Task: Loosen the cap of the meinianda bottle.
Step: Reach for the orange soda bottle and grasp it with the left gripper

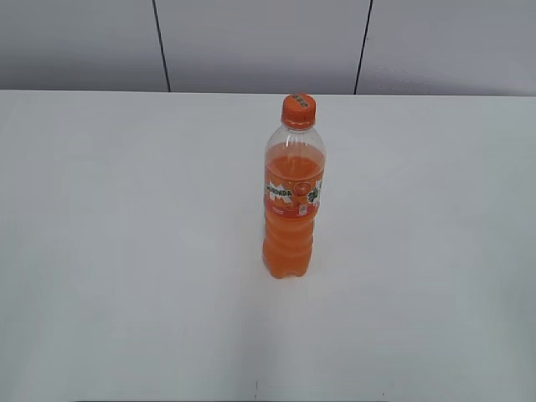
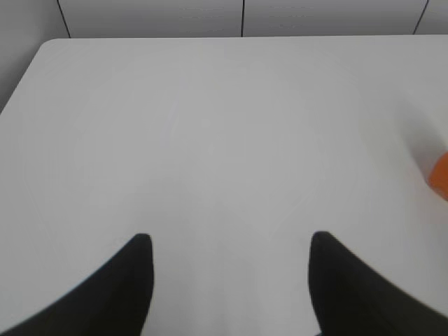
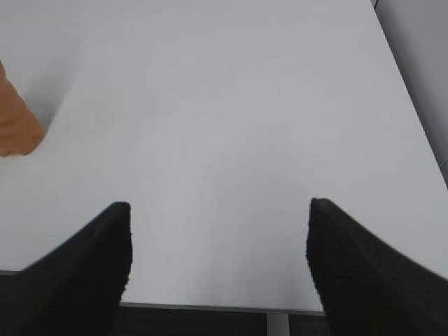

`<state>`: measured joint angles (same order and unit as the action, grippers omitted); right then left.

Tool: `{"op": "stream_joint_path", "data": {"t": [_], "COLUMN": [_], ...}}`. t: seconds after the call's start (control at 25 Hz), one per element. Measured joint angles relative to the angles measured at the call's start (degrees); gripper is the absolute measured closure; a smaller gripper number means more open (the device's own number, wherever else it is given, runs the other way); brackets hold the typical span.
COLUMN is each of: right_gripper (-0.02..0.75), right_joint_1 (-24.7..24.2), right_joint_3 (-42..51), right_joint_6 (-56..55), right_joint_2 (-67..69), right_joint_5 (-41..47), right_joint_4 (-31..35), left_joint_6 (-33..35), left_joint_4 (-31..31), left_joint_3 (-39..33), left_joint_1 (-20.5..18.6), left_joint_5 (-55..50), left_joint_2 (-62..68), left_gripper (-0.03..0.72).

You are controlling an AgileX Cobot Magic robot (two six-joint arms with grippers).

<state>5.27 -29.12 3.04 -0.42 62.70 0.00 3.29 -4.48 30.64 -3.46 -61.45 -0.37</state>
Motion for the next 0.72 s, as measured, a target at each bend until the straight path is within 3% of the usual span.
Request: {"op": "stream_joint_path", "data": {"t": [0.72], "right_gripper": [0.154], "right_joint_1": [0.00], "right_joint_3": [0.00], "right_joint_6": [0.00], "right_joint_2": [0.00], "right_joint_5": [0.00], "right_joint_4": [0.00], "left_joint_6": [0.00], "left_joint_4": [0.00], "left_joint_3": [0.00], "left_joint_1": [0.00], "left_joint_5": [0.00], "left_joint_2": [0.00], "left_gripper": [0.252]}}
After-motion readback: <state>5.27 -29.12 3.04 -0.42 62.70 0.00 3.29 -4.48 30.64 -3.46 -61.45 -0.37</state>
